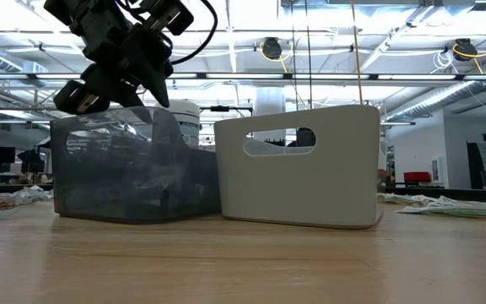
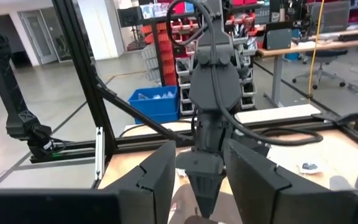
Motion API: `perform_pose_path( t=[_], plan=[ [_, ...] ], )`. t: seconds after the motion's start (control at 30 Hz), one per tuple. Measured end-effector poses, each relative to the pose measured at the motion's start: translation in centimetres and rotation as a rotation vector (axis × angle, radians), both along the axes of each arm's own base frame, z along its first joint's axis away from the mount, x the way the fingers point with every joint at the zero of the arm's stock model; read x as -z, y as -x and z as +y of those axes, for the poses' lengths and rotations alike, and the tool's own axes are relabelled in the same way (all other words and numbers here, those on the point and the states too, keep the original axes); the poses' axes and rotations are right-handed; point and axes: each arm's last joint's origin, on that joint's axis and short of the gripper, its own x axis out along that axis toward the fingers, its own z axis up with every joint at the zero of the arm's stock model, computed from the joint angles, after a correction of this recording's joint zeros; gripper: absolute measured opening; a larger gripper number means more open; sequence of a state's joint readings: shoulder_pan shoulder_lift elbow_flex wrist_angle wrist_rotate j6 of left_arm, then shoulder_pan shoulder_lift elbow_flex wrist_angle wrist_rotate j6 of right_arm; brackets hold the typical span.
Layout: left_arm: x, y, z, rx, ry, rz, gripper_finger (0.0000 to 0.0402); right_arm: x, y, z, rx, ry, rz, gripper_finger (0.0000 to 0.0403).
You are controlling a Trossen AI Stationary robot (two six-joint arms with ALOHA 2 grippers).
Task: Pick & Place First Aid Supplies
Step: Put the blue alcohol pad into the bottom black bin, then put the black towelette pack into the top black bin
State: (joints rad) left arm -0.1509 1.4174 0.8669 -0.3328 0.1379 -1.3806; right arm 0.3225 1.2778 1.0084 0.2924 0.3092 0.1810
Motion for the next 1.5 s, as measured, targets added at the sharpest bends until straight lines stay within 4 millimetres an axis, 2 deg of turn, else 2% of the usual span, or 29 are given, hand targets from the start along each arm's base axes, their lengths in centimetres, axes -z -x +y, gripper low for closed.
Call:
perform_pose_path(
  t=[0.23, 0.4, 0.63, 0.83, 1.07, 1.33, 1.5],
  plan=[
    [0.0, 0.0, 0.0, 0.008, -0.006, -0.004, 0.0189, 0.1, 0.0, 0.0, 0.001, -0.015, 0.013, 0.0137],
    [-0.2, -0.2, 0.2, 0.039, -0.031, -0.043, 0.0212, 0.1, 0.0, 0.0, 0.0, -0.013, 0.013, 0.0137],
    [-3.2, -1.8, -0.3, 0.283, -0.29, -0.471, 0.0195, 0.2, 0.0, 0.0, 0.001, -0.037, 0.017, 0.0137],
    [-5.1, -1.6, -1.1, 0.408, -0.496, -0.666, 0.0167, 0.2, 0.0, 0.0, 0.002, -0.061, 0.023, 0.0137],
    [-7.2, -1.4, -2.5, 0.47, -0.704, -0.889, 0.015, 0.4, 0.0, 0.0, 0.003, -0.054, 0.045, 0.0137],
    [-7.7, -1.2, -3.5, 0.524, -0.778, -0.953, 0.0165, 0.7, 0.1, 0.0, 0.005, -0.047, 0.066, 0.0137],
    [-7.0, -0.8, -2.5, 0.425, -0.695, -0.802, 0.017, 0.7, 0.1, 0.0, 0.005, -0.045, 0.07, 0.0137]
  ],
)
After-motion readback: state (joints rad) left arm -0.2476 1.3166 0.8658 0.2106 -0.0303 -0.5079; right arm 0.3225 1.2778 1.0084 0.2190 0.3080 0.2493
